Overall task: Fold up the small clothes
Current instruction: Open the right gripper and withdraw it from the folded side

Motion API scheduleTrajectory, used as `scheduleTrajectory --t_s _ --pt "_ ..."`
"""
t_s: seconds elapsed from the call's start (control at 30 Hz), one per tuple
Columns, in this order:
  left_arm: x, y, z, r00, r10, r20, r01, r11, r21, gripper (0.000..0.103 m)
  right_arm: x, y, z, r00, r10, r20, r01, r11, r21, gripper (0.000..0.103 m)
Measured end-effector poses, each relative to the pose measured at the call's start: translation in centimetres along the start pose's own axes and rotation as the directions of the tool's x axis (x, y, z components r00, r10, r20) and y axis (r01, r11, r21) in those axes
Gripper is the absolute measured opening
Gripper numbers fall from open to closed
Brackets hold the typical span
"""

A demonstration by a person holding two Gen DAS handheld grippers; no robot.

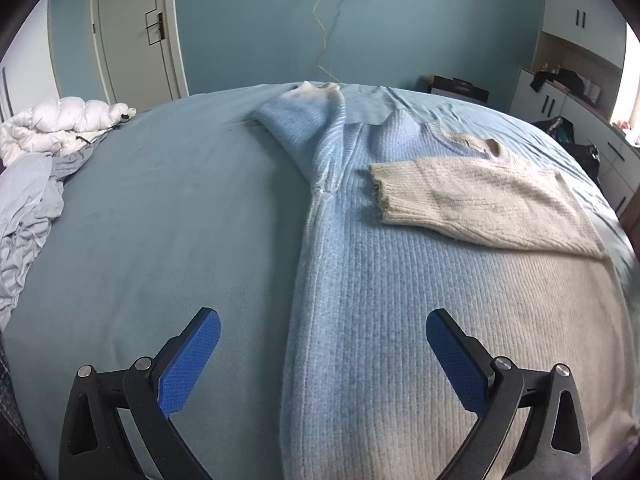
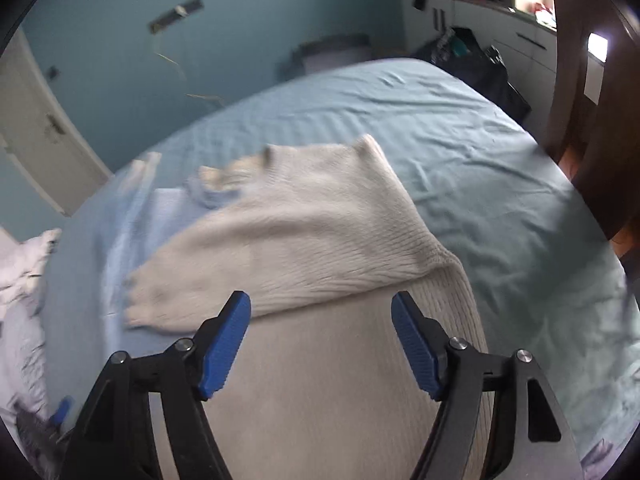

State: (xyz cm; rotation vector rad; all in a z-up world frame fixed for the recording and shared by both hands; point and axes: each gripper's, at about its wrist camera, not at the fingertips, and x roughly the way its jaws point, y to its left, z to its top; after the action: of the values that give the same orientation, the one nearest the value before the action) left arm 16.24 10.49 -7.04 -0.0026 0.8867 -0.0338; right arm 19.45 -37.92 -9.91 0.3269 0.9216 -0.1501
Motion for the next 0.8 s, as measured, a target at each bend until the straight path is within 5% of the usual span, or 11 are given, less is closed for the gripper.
scheduleTrajectory --t_s 0.13,0.2,0.23,0.3,0.37,0.47,0.57,0.7,0.8 --pt "-0.5 -0.4 -0.1 1.000 0.016 0.015 -0.017 0.999 0.031 0.103 -8.1 -2.4 -1.3 0.979 0.112 0.168 -0.145 0.970 0.195 0.100" --pt "-1.0 -0.5 -0.3 0.999 0.020 0.028 -0.021 0.999 0.039 0.103 -9.7 -3.3 -0.5 0.947 0.293 0.132 -0.319 0.905 0.282 0.100" --pt "-1.2 -0.5 -0.4 0.999 0.020 0.032 -0.021 0.999 0.042 0.103 -10.6 -4.0 -0.3 0.914 0.392 0.104 -0.405 0.865 0.297 0.100" --pt "-1.7 -0.5 -0.7 0.999 0.023 0.037 -0.025 0.999 0.047 0.103 -12.1 -4.1 -0.6 0.896 0.431 0.108 -0.444 0.857 0.262 0.100" --pt "-2.0 -0.7 -1.0 0.999 0.034 0.042 -0.037 0.998 0.060 0.103 -13.0 -3.8 -1.8 0.930 0.339 0.145 -0.361 0.918 0.166 0.101" --pt "-2.2 -1.2 -1.6 0.997 0.068 0.034 -0.071 0.993 0.094 0.103 -10.4 -2.5 -4.9 0.982 0.073 0.176 -0.087 0.994 0.073 0.102" --pt "-2.3 -1.9 -2.1 0.994 0.104 0.018 -0.106 0.986 0.128 0.103 -4.9 -1.3 -8.5 0.984 -0.050 0.171 0.058 0.998 -0.039 0.102" --pt "-2.0 -2.5 -1.4 0.993 0.116 -0.013 -0.112 0.981 0.161 0.103 2.6 -1.2 -11.8 0.996 -0.052 0.077 0.059 0.995 -0.082 0.102" --pt "-0.8 -2.9 1.8 0.994 0.110 -0.018 -0.105 0.978 0.177 0.103 6.5 -0.9 -12.9 0.998 0.017 -0.060 -0.021 0.997 -0.072 0.102"
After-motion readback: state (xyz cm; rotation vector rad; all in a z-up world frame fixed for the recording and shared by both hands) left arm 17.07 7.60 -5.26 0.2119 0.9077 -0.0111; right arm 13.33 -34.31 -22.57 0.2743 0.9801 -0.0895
